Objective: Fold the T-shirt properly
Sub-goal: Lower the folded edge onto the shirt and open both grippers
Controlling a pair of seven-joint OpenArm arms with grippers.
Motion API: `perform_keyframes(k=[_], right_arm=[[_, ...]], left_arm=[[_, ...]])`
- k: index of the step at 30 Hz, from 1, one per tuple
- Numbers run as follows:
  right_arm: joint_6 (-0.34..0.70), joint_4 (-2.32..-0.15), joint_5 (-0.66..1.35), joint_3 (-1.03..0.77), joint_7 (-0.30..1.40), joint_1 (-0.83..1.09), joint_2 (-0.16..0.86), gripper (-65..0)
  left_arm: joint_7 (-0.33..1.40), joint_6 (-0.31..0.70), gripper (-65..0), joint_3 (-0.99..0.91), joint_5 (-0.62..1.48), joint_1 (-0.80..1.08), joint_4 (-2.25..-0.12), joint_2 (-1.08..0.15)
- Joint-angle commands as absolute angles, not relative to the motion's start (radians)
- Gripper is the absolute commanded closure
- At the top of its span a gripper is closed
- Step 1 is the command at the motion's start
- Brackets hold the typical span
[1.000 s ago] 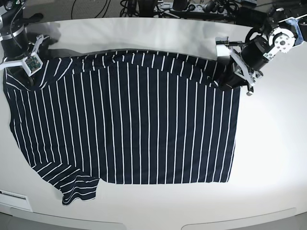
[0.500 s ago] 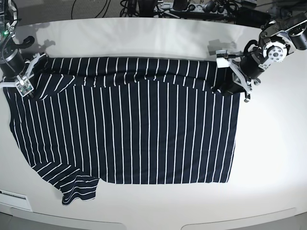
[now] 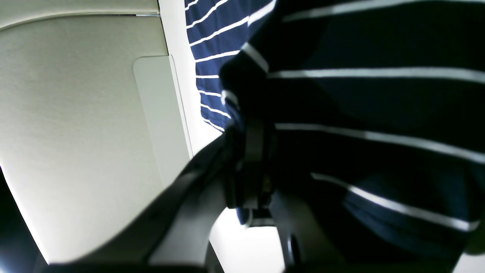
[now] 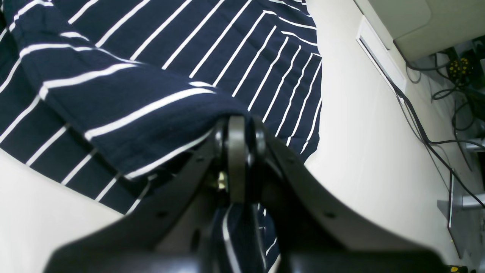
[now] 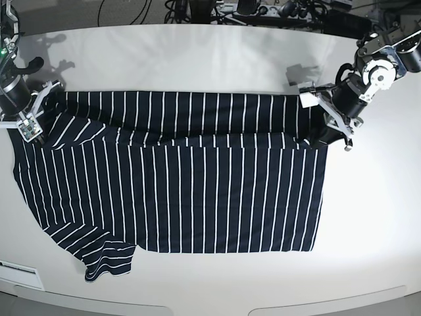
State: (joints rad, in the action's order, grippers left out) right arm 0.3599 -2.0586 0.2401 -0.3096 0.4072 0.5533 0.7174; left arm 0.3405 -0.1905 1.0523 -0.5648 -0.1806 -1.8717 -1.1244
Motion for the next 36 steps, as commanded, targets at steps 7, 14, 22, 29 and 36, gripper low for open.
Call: perform_keyframes(k=[7, 14, 22, 29, 36], right_arm=[[0.348, -2.072, 0.24, -0.319, 0.376, 0.548, 0.737, 0.0], [0.261, -2.032, 0.24, -0.308, 0.364, 0.468, 0.731, -14.8], [0.313, -2.025, 0.352, -0.307, 0.343, 0.435, 0.731, -31.5], [0.199, -2.025, 0.366, -0.307, 0.336, 0.435, 0.726, 0.0], [0.281, -2.024, 0.453, -0.307, 0.416, 0.431, 0.682, 0.0]], left_arm=[[0.34, -0.214, 0.0, 1.039, -0.575, -0.195, -1.883, -1.144], [0.342, -0.29, -5.4, 0.988, -0.522, -0.202, -1.882, -1.105], [0.341, -0.522, -31.2, 0.953, -0.327, -0.174, -1.883, -1.058], [0.342, -0.68, 0.0, 0.952, -0.332, -0.129, -1.883, -1.059], [0.337, -0.616, 0.0, 0.952, -0.231, -0.14, -1.882, -1.023]])
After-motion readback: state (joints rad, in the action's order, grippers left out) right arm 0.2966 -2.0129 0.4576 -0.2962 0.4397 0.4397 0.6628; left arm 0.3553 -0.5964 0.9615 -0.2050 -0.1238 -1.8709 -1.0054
